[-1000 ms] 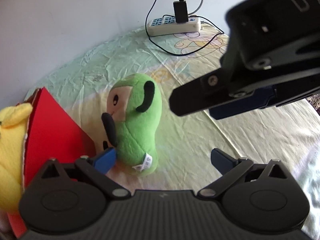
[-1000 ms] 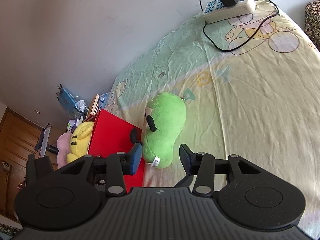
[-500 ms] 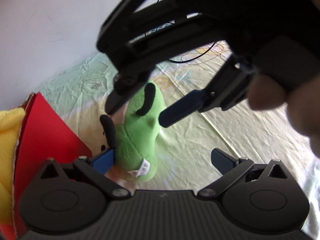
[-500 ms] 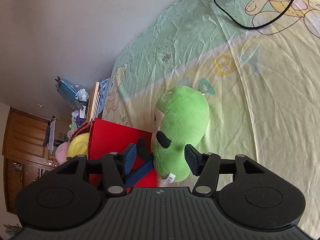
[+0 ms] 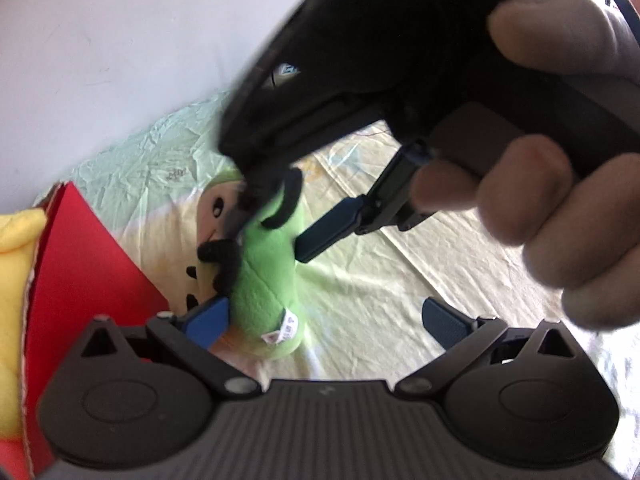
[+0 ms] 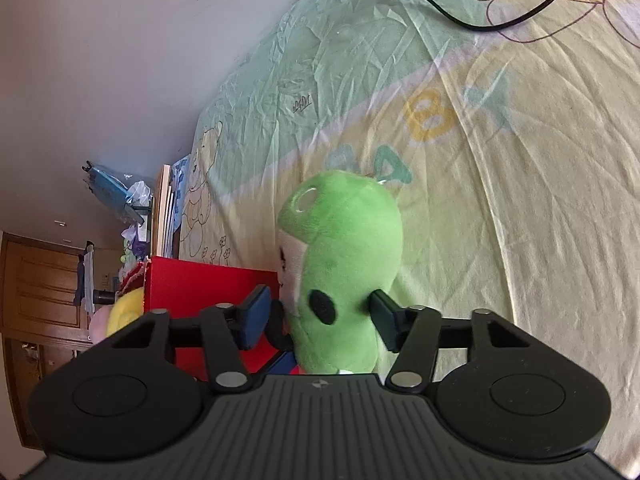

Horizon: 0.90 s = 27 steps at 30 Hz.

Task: Organize objects
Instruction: 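Close the right tool on the green plush, then lift the green plush with the right tool and carry it over the red box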

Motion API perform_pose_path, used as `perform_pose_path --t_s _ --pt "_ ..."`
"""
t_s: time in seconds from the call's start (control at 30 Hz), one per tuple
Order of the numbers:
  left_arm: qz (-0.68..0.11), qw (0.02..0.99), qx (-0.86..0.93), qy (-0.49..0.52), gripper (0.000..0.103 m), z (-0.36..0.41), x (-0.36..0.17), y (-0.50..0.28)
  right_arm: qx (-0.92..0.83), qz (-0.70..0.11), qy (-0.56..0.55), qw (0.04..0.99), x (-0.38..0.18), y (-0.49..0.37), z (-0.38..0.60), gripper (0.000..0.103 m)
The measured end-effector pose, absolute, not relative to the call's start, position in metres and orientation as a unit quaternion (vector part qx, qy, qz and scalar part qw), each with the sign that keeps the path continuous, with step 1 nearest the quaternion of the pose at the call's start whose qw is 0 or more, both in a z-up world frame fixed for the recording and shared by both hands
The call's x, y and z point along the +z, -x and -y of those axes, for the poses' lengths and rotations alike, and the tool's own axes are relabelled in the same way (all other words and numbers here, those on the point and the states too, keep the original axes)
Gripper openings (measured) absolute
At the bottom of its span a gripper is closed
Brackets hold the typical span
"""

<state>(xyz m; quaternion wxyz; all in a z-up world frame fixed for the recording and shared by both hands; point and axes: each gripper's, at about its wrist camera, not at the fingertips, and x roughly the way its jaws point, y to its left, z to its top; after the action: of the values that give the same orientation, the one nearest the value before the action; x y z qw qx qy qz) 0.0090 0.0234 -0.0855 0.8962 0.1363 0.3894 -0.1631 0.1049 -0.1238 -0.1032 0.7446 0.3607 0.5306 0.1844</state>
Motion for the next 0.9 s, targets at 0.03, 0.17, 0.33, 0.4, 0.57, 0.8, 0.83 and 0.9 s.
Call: perform_pose_path --t_s 0.03,0.17,0.33,0.4,0.57,0.8,0.83,0.9 --pt "-0.392 0.895 -0.167 -0.131 0.102 -0.026 -0.084 -0.009 0.185 -0.531 -0.364 0.743 -0.104 -0.104 0.126 0.040" --pt "-0.400 0.892 -0.176 -0.111 0.102 -0.033 -0.078 -0.003 0.186 -0.524 -0.352 0.753 -0.100 -0.100 0.127 0.037" --pt "-0.400 0.891 -0.185 -0.110 0.102 -0.036 -0.071 0.007 0.184 -0.511 -0.327 0.773 -0.091 -0.095 0.131 0.034" --pt "-0.396 0.892 -0.190 -0.107 0.102 -0.048 -0.066 0.013 0.184 -0.512 -0.321 0.775 -0.089 -0.091 0.136 0.034" --pt "-0.408 0.888 -0.198 -0.079 0.102 -0.040 -0.064 -0.003 0.173 -0.520 -0.320 0.773 -0.090 -0.071 0.159 0.034" --pt "-0.440 0.871 -0.215 -0.041 0.102 -0.038 -0.078 -0.027 0.154 -0.505 -0.352 0.773 -0.100 -0.056 0.181 0.038" --pt "-0.443 0.869 -0.216 -0.040 0.102 -0.034 -0.079 -0.030 0.154 -0.503 -0.355 0.773 -0.101 -0.056 0.181 0.044" --pt "-0.453 0.865 -0.212 -0.044 0.102 -0.029 -0.080 -0.035 0.154 -0.502 -0.358 0.772 -0.104 -0.056 0.180 0.049"
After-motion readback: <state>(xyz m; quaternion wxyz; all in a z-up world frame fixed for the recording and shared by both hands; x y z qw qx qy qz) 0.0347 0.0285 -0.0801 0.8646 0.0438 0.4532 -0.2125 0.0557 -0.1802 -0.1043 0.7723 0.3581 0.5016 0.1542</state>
